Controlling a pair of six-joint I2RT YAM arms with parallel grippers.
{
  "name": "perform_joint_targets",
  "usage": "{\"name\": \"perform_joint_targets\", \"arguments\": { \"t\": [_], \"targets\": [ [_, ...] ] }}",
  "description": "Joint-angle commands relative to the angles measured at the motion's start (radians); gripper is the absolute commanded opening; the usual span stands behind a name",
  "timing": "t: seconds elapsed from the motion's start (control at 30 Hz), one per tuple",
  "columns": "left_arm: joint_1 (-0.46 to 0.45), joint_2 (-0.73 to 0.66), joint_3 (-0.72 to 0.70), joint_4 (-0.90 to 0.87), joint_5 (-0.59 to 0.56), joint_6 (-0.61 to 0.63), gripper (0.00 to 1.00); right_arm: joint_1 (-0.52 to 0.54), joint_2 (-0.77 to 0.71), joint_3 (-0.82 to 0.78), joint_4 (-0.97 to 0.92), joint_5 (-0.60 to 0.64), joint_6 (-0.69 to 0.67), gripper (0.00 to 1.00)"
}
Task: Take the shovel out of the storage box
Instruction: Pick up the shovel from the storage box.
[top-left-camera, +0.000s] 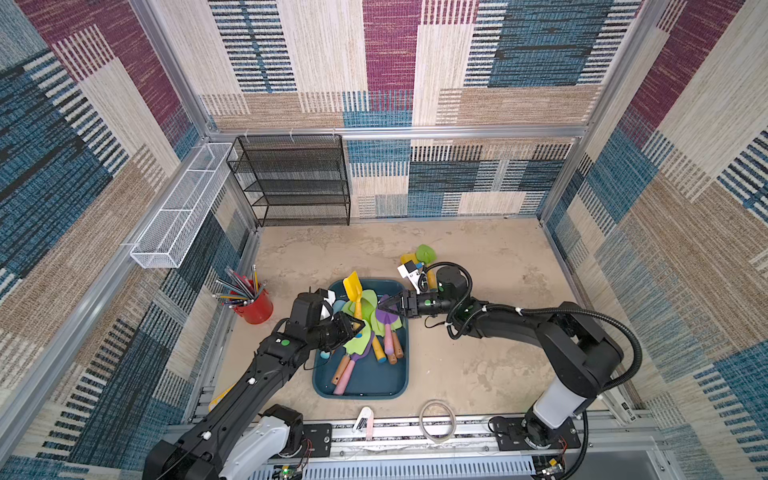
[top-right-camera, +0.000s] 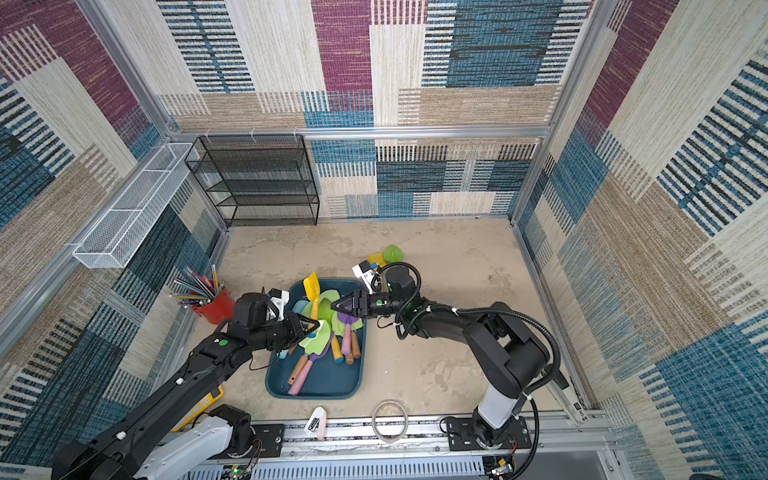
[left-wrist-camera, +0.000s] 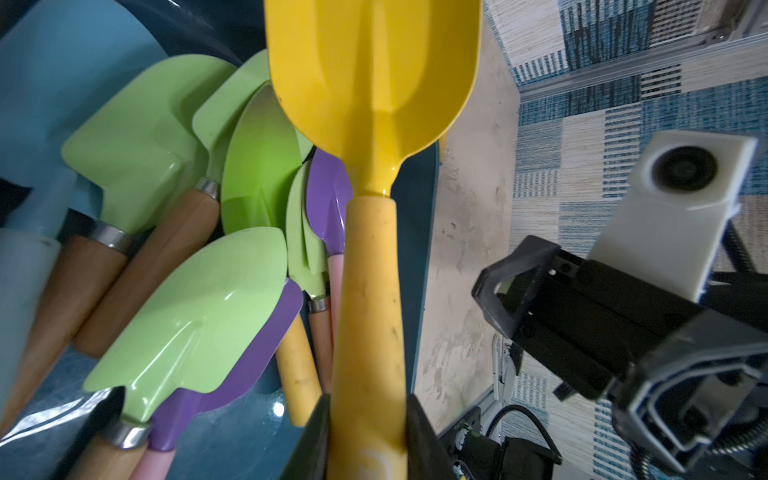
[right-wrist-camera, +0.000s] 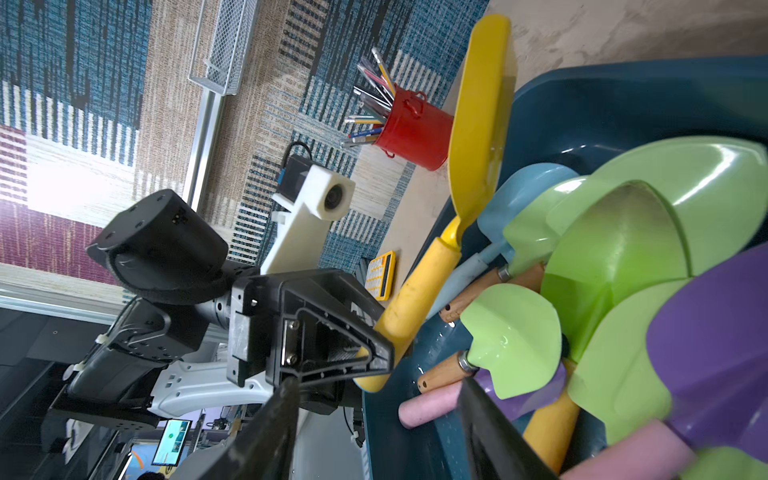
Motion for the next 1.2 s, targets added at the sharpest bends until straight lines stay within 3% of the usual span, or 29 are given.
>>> {"name": "perform_joint_targets", "arguments": {
  "t": [0.0,0.17,0.6,0.93,1.17],
  "targets": [
    [0.007,-0.007,-0.038,0.200,0.113,-0.098,0.12,0.006,0.039,0.020,0.155,-0.061,0.089,0.63],
    [0.010,-0.027,-0.093,0.356,0.161,-0.181,0.12,0.011,0.101,0.059,0.198,-0.076,0.130,0.62],
    [0.009,-0.056,-0.125,0.421,0.228,-0.199,0.14,0.016,0.239,0.105,0.395,-0.106,0.275,0.58],
    [0.009,-0.052,-0.141,0.501,0.262,-0.239,0.14,0.021,0.372,0.159,0.685,-0.138,0.509,0.44],
    [0.008,-0.054,-0.188,0.552,0.271,-0.263,0.16,0.021,0.409,0.185,0.751,-0.147,0.568,0.31]
  ]
}}
